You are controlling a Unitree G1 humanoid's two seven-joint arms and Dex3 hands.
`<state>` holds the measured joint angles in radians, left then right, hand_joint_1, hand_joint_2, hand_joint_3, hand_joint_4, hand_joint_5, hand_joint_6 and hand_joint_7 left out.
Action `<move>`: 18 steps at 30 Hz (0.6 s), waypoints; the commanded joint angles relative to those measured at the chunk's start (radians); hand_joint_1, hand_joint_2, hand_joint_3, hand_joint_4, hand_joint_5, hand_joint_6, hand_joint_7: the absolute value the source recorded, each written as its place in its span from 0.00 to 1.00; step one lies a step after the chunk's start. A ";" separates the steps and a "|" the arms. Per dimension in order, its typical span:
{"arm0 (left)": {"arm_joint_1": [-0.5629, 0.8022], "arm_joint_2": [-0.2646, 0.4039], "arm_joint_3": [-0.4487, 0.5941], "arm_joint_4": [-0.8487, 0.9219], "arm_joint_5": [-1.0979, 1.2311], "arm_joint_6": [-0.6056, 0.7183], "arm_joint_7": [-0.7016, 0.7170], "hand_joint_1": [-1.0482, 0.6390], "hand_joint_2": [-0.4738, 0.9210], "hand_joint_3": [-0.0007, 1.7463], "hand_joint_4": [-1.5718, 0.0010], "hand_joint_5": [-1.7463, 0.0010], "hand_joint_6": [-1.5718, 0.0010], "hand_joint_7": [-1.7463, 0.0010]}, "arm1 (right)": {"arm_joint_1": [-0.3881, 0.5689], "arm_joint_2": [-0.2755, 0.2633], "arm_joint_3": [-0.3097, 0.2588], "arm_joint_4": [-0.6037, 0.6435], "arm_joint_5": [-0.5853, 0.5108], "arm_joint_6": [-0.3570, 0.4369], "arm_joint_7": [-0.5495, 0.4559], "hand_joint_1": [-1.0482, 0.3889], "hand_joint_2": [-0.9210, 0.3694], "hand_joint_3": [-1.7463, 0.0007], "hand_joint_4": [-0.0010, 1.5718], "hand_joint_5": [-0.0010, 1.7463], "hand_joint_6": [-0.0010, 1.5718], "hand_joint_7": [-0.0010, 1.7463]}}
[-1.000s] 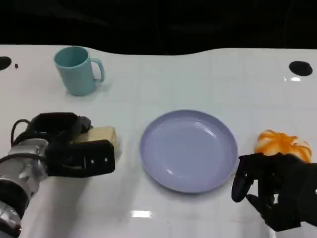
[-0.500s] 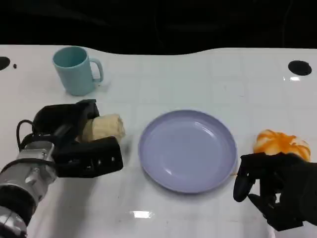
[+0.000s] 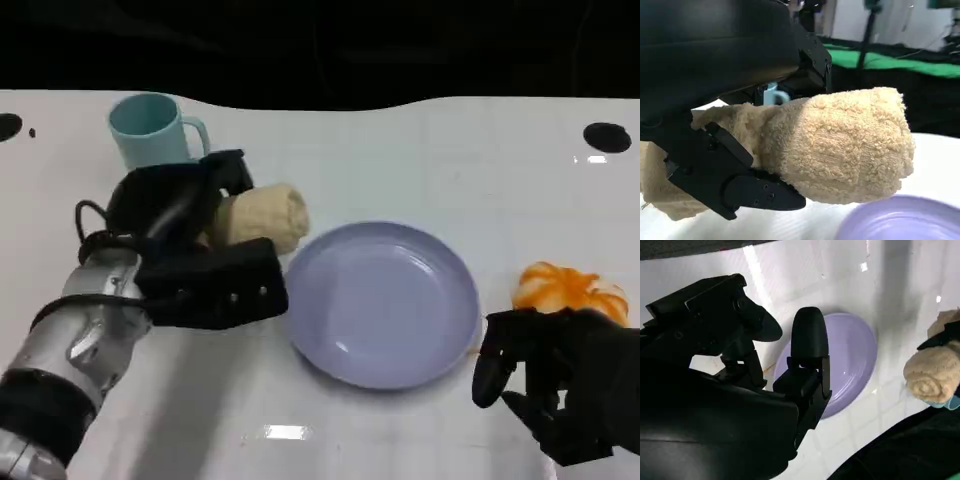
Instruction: Grasp the towel on the left side of the plate with the left hand and place it into the plate.
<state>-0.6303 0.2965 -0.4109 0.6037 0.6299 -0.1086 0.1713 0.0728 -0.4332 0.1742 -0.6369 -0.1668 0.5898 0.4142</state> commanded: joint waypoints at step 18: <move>-0.016 -0.194 -0.122 -0.138 0.086 0.080 -0.132 0.50 0.70 0.52 0.43 0.00 0.60 0.00 | 0.001 -0.009 0.002 -0.016 0.001 0.012 0.003 0.72 0.25 0.41 0.46 1.00 0.44 0.82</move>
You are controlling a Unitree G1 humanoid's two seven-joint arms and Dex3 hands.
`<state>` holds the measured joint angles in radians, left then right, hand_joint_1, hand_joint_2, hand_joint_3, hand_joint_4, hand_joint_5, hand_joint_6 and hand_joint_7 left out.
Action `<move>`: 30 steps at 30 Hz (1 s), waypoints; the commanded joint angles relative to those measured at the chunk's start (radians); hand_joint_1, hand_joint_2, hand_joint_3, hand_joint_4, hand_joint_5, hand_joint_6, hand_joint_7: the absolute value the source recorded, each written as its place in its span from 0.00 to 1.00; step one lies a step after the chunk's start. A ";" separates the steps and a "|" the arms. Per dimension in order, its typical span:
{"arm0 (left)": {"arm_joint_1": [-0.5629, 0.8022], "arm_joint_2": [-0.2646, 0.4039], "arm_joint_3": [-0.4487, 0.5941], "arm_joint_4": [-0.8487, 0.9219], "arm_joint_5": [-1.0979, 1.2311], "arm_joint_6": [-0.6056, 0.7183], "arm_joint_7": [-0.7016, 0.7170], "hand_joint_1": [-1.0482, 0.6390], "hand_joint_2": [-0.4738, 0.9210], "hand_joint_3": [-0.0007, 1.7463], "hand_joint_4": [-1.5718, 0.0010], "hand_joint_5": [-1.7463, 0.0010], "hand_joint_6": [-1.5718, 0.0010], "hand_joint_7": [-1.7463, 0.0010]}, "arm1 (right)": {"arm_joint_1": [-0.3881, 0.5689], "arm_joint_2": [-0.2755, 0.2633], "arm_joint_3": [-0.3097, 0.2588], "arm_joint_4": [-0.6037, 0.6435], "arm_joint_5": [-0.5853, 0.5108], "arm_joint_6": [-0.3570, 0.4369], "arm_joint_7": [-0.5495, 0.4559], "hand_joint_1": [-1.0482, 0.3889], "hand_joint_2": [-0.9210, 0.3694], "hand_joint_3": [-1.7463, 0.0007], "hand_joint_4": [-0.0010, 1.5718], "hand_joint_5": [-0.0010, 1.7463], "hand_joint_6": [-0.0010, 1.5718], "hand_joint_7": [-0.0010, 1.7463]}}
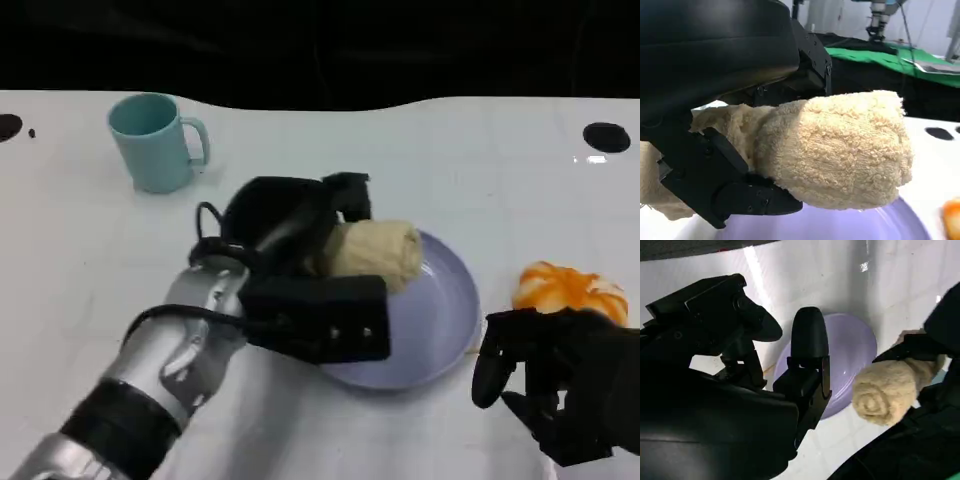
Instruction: Grasp the towel on the left side of the plate with the left hand and place it into the plate.
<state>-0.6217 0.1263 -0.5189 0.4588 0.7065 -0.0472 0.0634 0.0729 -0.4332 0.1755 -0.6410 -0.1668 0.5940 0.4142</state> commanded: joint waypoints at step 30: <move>-0.007 0.050 -0.015 -0.222 -0.034 0.171 -0.450 0.17 1.00 0.03 0.88 0.81 0.88 0.98 | -0.001 -0.014 -0.005 -0.003 0.011 0.002 0.007 0.71 0.26 0.41 0.45 1.00 0.44 0.80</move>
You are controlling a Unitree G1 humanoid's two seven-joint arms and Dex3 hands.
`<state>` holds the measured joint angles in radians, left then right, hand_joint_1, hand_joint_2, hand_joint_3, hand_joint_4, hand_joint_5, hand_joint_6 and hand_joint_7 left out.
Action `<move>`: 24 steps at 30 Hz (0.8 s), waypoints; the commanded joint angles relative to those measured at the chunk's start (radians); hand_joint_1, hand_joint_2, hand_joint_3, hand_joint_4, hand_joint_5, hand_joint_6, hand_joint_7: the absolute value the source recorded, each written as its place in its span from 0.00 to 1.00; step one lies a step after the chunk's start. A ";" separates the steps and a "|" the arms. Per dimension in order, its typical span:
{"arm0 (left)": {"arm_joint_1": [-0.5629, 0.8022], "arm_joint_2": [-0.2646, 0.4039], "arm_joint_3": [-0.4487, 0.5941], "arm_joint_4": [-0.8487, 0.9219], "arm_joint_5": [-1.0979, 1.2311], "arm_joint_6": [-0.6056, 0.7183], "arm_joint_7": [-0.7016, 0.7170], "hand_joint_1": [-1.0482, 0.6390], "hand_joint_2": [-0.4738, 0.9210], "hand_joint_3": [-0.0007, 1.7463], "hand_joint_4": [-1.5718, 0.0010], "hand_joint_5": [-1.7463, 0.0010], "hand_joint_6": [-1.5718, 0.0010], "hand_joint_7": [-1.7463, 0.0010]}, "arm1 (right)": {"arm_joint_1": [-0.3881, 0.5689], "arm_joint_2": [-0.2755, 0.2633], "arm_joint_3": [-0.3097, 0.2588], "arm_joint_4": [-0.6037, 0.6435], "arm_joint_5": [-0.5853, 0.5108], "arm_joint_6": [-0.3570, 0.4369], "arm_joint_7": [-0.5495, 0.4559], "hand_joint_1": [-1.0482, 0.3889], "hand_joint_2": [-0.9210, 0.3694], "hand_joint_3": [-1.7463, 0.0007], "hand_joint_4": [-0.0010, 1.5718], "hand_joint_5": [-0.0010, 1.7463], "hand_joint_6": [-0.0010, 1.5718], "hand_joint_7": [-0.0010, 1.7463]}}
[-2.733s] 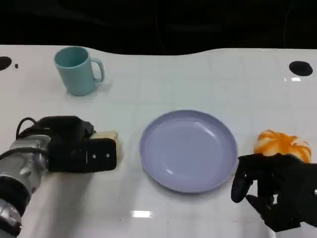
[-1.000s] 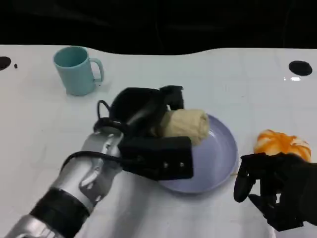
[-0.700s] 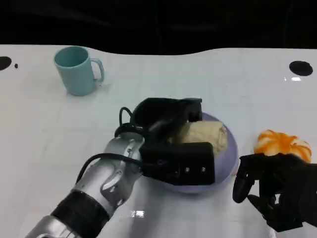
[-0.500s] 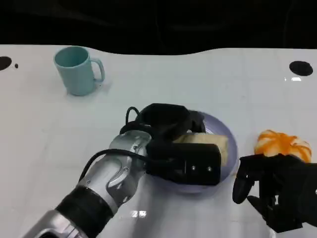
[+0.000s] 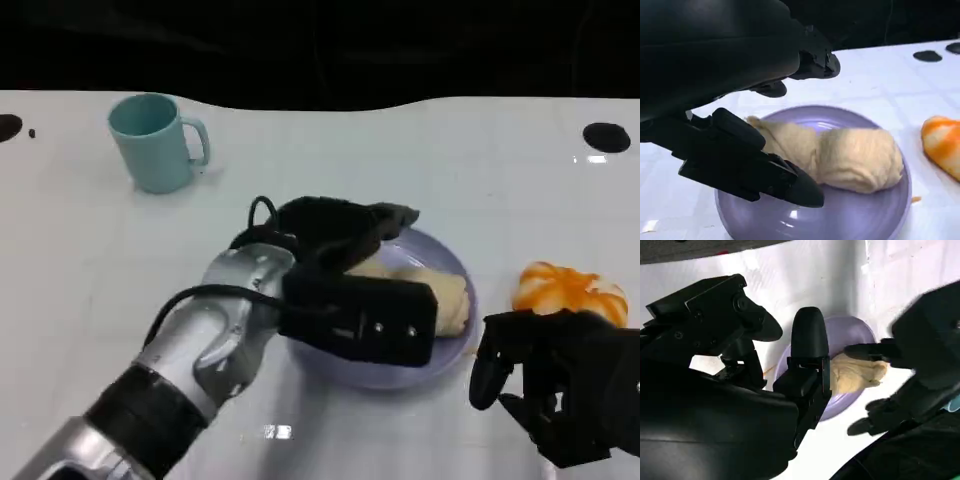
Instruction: Grasp the towel on the left side of the plate with the left hand and place it into the plate.
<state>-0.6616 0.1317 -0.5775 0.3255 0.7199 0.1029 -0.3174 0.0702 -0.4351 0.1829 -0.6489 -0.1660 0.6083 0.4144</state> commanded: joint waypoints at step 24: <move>0.471 0.195 0.524 -0.778 -0.777 0.494 -0.323 0.55 0.77 0.54 0.55 0.16 0.50 0.40 | -0.011 -0.009 -0.013 0.026 0.005 -0.037 0.013 0.73 0.25 0.40 0.45 0.99 0.44 0.80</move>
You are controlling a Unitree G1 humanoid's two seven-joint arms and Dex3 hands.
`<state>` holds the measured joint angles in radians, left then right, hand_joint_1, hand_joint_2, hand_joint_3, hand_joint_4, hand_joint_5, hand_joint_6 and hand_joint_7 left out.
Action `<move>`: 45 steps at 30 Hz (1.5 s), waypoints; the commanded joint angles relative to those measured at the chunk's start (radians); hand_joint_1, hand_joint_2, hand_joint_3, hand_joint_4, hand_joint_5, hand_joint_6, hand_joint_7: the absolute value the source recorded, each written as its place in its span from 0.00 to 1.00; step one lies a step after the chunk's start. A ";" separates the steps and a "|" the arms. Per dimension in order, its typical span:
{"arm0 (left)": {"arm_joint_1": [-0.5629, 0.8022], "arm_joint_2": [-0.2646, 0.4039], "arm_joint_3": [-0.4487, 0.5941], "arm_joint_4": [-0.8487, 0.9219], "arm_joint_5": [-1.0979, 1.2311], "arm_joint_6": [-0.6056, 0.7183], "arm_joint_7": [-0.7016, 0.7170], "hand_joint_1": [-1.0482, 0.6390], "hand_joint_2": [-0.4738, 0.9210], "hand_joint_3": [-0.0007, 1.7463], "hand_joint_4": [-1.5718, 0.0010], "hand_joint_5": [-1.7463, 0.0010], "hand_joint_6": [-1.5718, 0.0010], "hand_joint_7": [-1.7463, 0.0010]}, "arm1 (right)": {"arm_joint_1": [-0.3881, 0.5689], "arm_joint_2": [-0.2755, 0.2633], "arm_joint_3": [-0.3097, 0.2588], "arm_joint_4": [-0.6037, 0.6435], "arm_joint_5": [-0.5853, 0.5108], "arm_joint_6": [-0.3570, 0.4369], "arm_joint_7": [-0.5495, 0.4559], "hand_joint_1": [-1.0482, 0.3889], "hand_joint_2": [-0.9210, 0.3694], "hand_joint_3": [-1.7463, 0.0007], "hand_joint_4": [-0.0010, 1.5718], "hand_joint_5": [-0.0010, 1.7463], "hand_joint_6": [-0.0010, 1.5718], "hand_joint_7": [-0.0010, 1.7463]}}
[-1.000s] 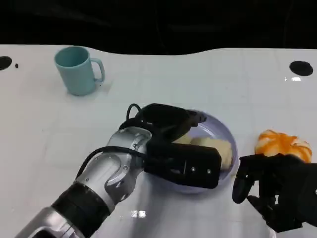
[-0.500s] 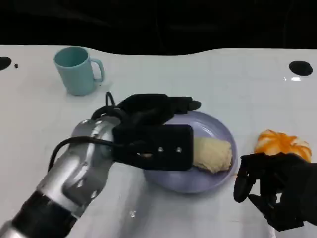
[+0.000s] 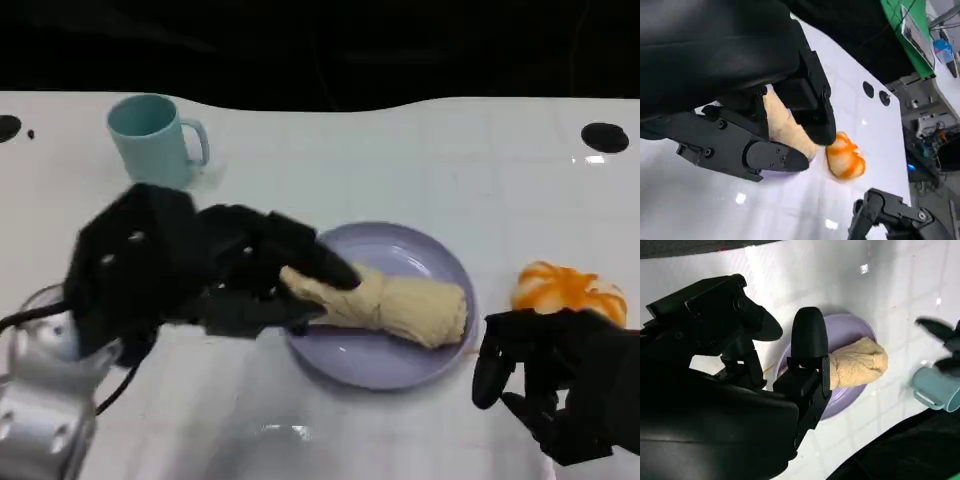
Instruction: Grasp the towel on the left side of the plate with the left hand and place it into the plate.
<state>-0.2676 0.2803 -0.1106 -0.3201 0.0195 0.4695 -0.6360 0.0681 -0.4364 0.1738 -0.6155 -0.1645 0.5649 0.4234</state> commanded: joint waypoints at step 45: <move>0.269 0.127 0.038 -0.221 -0.167 0.340 0.216 0.62 0.66 0.81 0.47 0.00 0.54 0.06 | 0.009 -0.011 -0.054 0.048 0.027 -0.087 0.009 0.74 0.26 0.39 0.45 1.00 0.44 0.82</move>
<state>0.0110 0.3876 -0.0770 -0.5321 -0.1520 0.7999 -0.4317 0.0838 -0.4373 0.1311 -0.5649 -0.1417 0.4835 0.4325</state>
